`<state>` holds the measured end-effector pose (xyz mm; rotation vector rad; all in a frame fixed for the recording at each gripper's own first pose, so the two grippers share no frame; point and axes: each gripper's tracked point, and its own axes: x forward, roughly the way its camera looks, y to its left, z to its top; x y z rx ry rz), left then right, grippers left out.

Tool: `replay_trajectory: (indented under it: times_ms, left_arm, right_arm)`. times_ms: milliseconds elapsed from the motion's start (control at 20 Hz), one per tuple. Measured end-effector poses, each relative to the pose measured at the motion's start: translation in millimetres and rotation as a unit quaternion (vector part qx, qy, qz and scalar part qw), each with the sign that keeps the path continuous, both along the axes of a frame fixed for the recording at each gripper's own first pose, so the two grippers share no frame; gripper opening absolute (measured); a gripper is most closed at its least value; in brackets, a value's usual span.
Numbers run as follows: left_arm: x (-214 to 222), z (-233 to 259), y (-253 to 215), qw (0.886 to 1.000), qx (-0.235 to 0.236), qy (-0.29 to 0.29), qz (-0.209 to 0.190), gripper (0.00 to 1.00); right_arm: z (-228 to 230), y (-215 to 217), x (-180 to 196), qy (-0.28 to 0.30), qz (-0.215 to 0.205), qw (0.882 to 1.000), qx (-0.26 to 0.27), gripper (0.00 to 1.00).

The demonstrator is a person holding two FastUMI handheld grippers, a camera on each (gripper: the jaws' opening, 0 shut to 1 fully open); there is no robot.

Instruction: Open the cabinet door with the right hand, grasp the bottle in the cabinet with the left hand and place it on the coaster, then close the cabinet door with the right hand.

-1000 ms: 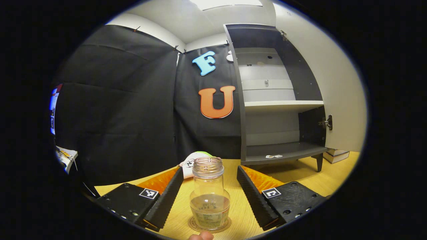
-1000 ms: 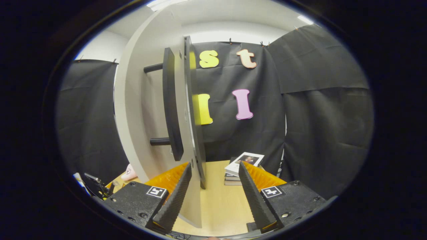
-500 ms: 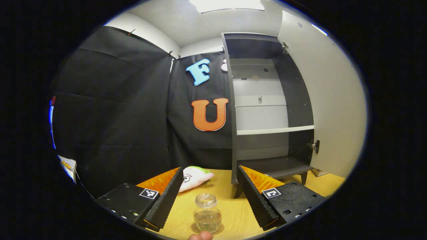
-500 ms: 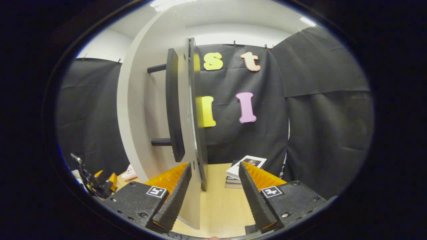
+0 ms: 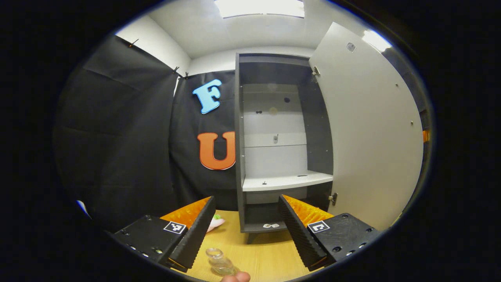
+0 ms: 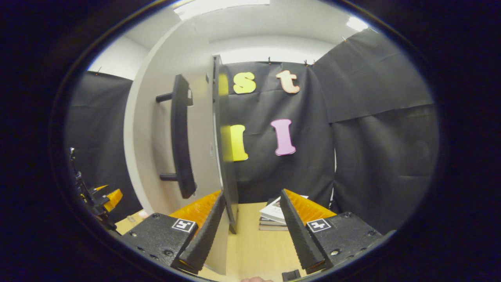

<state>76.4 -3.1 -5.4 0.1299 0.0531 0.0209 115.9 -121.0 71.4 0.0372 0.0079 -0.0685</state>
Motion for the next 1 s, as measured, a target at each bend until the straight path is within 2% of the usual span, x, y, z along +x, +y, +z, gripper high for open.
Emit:
replay_trajectory:
  times_ms: [100,150,300,450,650,750,850,1000]
  left_arm:
    - [-3.7,8.7,-6.5,1.000,0.013,-0.002,0.000,1.00]
    - [-5.6,9.2,-9.0,1.000,0.018,0.001,0.001,0.96]
    - [-12.3,3.3,-17.7,1.000,0.019,0.013,-0.003,0.96]
    - [-19.7,0.3,-25.3,1.000,0.013,0.021,-0.013,0.96]
    - [-23.3,4.7,-22.5,1.000,0.017,0.013,-0.010,0.96]
    - [-25.5,3.9,-22.5,1.000,0.019,0.012,-0.010,1.00]
    - [-28.7,1.7,-21.6,1.000,0.024,0.010,-0.012,0.96]
    - [-36.3,1.9,-13.7,1.000,0.030,0.002,0.000,0.96]
  right_arm:
    - [11.8,-8.4,0.8,-0.010,-0.020,1.000,-0.004,0.88]
    - [18.3,-6.3,2.8,-0.016,-0.019,1.000,-0.002,0.89]
    - [27.0,13.2,8.1,-0.027,0.015,1.000,0.006,0.89]
    - [31.0,20.9,8.7,-0.033,0.038,0.999,-0.019,0.85]
    - [32.1,32.3,7.1,-0.026,0.056,0.997,-0.054,0.86]
    - [29.1,54.4,7.4,-0.026,0.084,0.994,-0.060,0.89]
    - [25.2,85.6,9.0,-0.024,0.121,0.991,-0.055,0.83]
    - [24.0,127.6,13.4,-0.023,0.163,0.985,-0.057,0.83]
